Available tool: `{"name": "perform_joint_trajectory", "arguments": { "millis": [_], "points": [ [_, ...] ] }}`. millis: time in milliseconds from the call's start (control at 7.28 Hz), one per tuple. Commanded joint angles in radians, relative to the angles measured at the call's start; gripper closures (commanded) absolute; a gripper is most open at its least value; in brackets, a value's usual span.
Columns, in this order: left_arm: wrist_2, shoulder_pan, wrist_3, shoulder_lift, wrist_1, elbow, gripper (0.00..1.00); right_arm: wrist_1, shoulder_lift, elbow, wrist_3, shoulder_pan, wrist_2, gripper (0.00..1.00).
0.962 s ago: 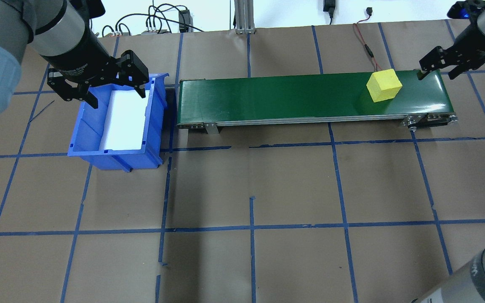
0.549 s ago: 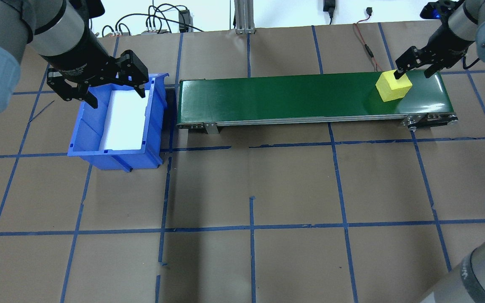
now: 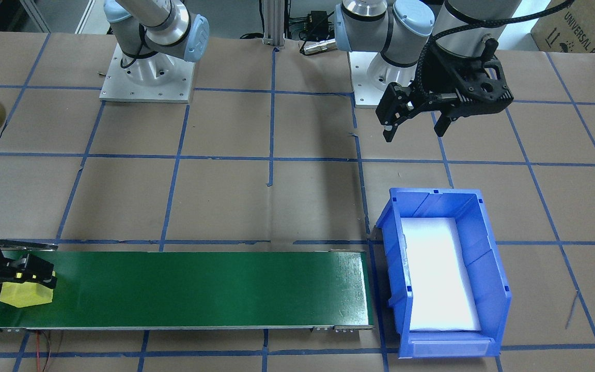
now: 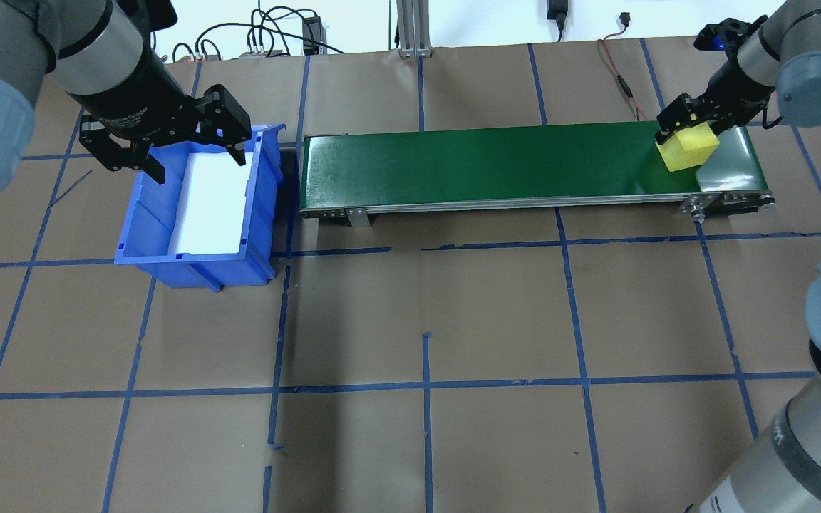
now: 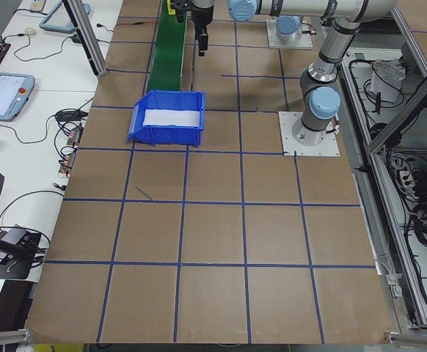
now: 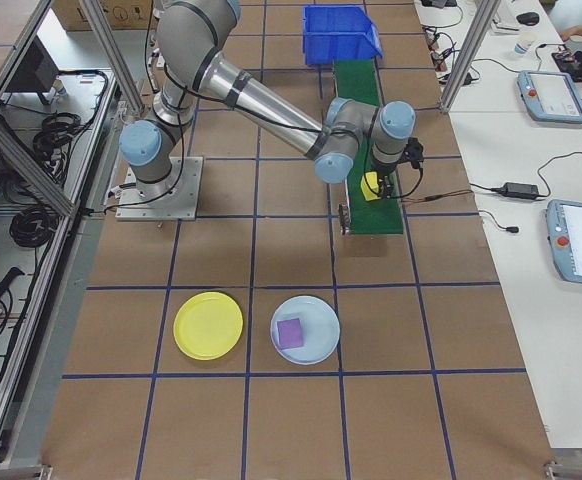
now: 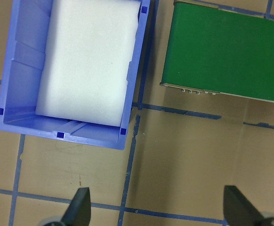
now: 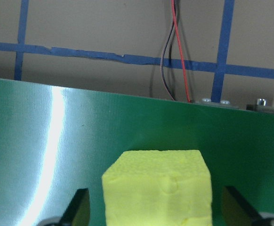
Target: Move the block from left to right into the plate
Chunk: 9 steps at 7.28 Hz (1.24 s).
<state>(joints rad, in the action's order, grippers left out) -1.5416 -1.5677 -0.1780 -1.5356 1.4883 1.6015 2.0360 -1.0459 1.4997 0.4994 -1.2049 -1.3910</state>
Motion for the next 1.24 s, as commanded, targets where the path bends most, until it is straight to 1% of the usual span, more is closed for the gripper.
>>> {"name": "perform_joint_trajectory", "arguments": {
  "millis": [0,137,275,412,549,687,824,962,1099],
  "points": [
    [0.000,0.000,0.000,0.000,0.000,0.000,0.00,0.006,0.004,0.008,0.007,0.001,-0.067,0.38],
    [0.000,0.000,0.000,0.000,0.001,0.000,0.00,0.004,0.003,0.005,0.019,0.001,-0.153,0.51],
    [0.000,0.000,0.000,0.000,0.001,0.000,0.00,0.003,-0.006,-0.009,0.004,0.002,-0.190,0.58],
    [0.000,0.000,0.000,0.000,0.001,0.000,0.00,-0.003,-0.023,-0.013,0.004,0.010,-0.194,0.59],
    [0.000,0.000,0.000,0.000,0.000,0.000,0.00,-0.016,-0.072,0.006,0.019,0.031,-0.227,0.59],
    [0.000,0.000,0.000,0.000,0.000,0.000,0.00,-0.105,-0.130,0.020,0.049,0.101,-0.241,0.62],
    [0.000,0.000,0.000,0.000,0.001,0.000,0.00,-0.129,-0.181,0.046,0.174,0.213,-0.244,0.62],
    [0.000,0.000,0.000,0.000,0.000,0.000,0.00,-0.125,-0.215,0.083,0.340,0.364,-0.244,0.62],
    [0.000,0.000,0.000,0.000,0.001,0.000,0.00,-0.119,-0.232,0.115,0.495,0.531,-0.238,0.62]
  ]
}}
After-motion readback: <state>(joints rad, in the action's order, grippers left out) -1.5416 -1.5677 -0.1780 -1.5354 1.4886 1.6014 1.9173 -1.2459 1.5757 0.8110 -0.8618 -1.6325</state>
